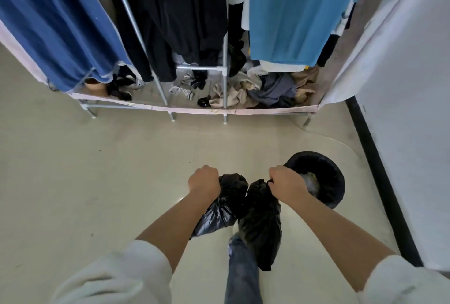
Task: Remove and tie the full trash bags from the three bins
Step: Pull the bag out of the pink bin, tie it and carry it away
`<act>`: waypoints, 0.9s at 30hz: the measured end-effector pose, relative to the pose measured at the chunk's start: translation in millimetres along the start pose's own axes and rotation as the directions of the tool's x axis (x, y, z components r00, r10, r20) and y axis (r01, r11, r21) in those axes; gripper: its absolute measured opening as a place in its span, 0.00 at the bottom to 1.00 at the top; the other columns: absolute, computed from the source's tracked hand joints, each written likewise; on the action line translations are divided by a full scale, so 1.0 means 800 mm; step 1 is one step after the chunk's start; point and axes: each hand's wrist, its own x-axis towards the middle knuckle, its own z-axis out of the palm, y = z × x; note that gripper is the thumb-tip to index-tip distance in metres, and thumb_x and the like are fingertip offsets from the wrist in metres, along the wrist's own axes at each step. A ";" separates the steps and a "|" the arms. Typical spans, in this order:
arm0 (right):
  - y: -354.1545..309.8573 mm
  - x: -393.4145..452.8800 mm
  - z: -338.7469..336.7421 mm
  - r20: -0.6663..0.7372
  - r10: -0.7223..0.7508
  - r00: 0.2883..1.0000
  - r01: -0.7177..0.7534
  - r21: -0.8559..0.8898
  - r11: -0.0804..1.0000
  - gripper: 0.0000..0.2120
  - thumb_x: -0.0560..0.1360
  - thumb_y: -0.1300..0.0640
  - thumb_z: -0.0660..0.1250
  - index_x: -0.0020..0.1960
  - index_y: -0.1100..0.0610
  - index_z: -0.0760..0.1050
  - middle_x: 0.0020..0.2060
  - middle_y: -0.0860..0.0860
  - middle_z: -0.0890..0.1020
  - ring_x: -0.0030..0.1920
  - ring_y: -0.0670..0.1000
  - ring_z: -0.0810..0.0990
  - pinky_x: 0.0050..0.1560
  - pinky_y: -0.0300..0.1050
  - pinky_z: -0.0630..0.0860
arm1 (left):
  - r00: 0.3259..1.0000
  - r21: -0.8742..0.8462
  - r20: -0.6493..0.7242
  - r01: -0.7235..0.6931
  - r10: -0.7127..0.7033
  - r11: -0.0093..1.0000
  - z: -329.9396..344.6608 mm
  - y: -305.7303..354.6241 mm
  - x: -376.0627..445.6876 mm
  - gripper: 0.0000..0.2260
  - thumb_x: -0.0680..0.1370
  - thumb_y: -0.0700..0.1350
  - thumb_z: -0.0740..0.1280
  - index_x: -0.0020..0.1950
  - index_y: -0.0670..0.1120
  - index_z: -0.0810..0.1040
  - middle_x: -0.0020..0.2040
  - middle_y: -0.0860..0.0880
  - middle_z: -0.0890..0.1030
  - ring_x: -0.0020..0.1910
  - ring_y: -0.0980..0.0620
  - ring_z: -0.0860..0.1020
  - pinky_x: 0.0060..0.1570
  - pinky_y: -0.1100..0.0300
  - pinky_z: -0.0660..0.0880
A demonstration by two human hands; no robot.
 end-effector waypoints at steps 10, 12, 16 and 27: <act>0.078 0.288 0.038 0.254 0.033 0.967 -0.045 0.038 0.998 0.13 0.78 0.58 0.57 0.60 0.61 0.70 0.59 0.58 0.74 0.60 0.58 0.74 0.57 0.49 0.73 | 0.990 0.037 0.119 0.076 -0.080 0.996 -0.001 0.061 0.299 0.14 0.79 0.40 0.59 0.63 0.42 0.73 0.61 0.44 0.74 0.61 0.46 0.74 0.53 0.57 0.74; 0.096 0.334 0.064 0.299 0.042 0.953 -0.056 0.041 0.998 0.11 0.78 0.59 0.56 0.59 0.61 0.69 0.58 0.58 0.75 0.59 0.58 0.75 0.57 0.50 0.73 | 0.983 0.042 0.151 0.104 -0.109 0.994 0.017 0.069 0.343 0.14 0.79 0.39 0.59 0.63 0.42 0.73 0.61 0.45 0.74 0.60 0.47 0.74 0.53 0.58 0.74; 0.128 0.431 0.120 0.281 0.064 0.958 -0.100 0.116 0.988 0.10 0.78 0.61 0.56 0.57 0.62 0.70 0.57 0.58 0.75 0.59 0.58 0.74 0.57 0.51 0.73 | 0.972 0.067 0.171 0.150 -0.159 0.986 0.061 0.079 0.439 0.14 0.77 0.35 0.58 0.61 0.42 0.74 0.61 0.45 0.74 0.60 0.47 0.75 0.52 0.58 0.74; 0.186 0.540 0.217 0.249 0.021 0.968 -0.078 0.219 0.973 0.16 0.79 0.59 0.57 0.66 0.61 0.66 0.62 0.58 0.71 0.63 0.58 0.70 0.59 0.49 0.71 | 0.959 0.039 0.221 0.172 -0.176 0.984 0.176 0.122 0.552 0.16 0.76 0.38 0.59 0.64 0.41 0.69 0.64 0.43 0.71 0.63 0.44 0.71 0.57 0.54 0.72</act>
